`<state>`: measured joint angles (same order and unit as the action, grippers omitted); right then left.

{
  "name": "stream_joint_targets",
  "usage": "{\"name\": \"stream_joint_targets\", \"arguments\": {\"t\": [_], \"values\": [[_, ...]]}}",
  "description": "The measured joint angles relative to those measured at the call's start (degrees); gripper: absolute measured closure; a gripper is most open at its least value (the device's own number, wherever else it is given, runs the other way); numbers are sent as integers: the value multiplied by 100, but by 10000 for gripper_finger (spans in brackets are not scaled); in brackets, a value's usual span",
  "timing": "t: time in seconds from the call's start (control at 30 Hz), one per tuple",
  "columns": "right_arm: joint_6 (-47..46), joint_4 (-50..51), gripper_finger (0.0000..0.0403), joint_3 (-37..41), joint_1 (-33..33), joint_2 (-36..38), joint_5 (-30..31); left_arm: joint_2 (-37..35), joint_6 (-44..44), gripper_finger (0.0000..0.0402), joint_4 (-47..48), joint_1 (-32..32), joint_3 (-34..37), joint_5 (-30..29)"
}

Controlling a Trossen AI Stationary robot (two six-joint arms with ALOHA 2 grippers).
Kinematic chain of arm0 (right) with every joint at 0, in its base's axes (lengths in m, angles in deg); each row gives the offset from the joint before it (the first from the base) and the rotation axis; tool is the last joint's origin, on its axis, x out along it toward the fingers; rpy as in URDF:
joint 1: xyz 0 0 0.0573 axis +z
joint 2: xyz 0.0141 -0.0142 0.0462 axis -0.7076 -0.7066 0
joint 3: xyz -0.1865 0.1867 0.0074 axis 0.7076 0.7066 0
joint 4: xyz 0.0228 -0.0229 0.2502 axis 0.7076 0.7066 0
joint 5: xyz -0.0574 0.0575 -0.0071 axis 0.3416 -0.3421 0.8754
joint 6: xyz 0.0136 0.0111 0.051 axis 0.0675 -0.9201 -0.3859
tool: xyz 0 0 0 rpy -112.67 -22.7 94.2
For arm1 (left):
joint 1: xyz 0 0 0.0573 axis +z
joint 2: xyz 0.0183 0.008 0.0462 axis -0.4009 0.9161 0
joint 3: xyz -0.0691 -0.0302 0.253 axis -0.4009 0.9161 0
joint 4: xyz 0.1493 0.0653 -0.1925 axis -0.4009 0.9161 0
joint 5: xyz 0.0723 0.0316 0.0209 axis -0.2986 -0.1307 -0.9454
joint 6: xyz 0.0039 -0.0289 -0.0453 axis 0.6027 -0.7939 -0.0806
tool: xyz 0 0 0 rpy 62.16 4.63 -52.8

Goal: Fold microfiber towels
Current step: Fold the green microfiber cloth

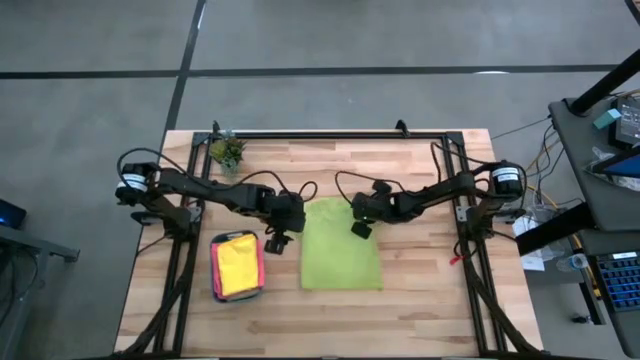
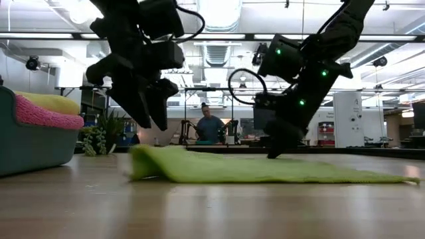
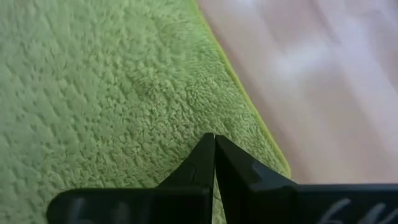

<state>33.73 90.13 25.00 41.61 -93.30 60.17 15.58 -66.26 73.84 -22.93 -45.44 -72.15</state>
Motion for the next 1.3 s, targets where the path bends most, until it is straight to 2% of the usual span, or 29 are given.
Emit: {"name": "stream_joint_targets", "arguments": {"t": [0.2, 0.33, 0.43, 0.53, 0.67, 0.9, 1.17, 1.3], "values": [[706, 477, 394, 33, -196, 320, 120, -4, 252, 169, -480, 290, 210, -1], [641, 493, 394, 27, -185, 714, 130, -6, 574, 170, -1003, 504, 326, 0], [388, 535, 394, 26, -86, 954, 131, -6, 789, 186, -1591, 673, 526, 2], [146, 505, 394, 26, 101, 1155, 127, -8, 983, 222, -2238, 791, 801, 4], [-106, 435, 394, 26, 371, 1235, 134, -8, 1050, 290, -2770, 796, 1159, 30], [-286, -279, 394, 24, 714, 1093, 147, -8, 594, 392, -3498, 798, 1575, 66], [-482, -973, 394, 24, 832, 754, 156, 82, 401, 399, -4563, 807, 1888, 68], [-713, -981, 394, 28, 845, 481, 162, 395, 251, 400, -4585, 807, 1887, 68]]}}
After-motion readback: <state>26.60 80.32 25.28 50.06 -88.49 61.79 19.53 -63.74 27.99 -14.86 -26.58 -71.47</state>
